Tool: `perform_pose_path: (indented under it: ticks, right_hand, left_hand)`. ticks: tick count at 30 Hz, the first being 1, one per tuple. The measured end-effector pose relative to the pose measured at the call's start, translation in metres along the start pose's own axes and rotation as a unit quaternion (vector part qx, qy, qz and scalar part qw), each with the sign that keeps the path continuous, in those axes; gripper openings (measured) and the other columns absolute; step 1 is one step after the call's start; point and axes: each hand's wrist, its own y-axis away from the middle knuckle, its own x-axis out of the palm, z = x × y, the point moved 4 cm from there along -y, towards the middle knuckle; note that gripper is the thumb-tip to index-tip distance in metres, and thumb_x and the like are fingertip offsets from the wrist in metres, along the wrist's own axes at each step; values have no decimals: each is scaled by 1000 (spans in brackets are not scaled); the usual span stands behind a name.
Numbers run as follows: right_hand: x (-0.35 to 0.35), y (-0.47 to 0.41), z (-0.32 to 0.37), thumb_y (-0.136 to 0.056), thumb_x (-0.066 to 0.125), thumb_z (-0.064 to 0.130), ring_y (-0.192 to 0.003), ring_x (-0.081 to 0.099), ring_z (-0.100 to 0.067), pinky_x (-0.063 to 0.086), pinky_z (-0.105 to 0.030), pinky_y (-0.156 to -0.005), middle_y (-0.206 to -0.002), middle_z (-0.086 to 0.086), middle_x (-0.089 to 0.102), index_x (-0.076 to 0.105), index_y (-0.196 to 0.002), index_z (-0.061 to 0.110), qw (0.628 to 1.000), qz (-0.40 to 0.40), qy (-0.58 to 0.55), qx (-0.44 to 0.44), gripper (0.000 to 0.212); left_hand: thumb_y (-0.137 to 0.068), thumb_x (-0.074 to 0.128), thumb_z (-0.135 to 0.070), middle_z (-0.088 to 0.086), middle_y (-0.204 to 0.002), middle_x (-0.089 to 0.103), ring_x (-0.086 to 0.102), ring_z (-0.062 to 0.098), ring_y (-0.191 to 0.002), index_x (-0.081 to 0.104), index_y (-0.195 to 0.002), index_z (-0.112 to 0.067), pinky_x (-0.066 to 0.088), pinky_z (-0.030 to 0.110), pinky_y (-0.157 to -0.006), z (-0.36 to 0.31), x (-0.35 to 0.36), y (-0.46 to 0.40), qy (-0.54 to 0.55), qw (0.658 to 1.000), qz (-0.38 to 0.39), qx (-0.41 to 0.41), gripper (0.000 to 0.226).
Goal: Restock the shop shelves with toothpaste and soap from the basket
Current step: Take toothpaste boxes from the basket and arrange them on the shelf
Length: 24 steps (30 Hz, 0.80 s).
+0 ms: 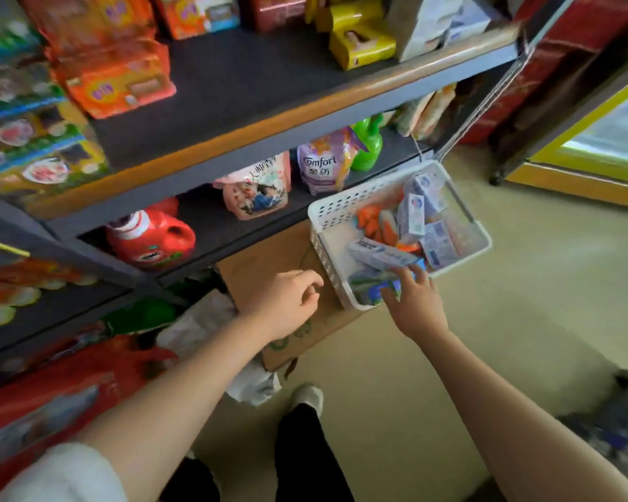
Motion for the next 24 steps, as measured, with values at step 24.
perform_pose_path:
  ticks: [24]
  right_hand:
    - [18, -62, -45, -87, 49, 51, -100, 62, -30, 38, -31, -63, -110, -9, 60, 39, -115, 9, 983, 97, 152, -22, 51]
  left_hand:
    - [-88, 42, -53, 13, -114, 50, 60, 33, -96, 43, -116, -11, 33, 31, -61, -47, 115, -94, -236, 963, 67, -109, 50]
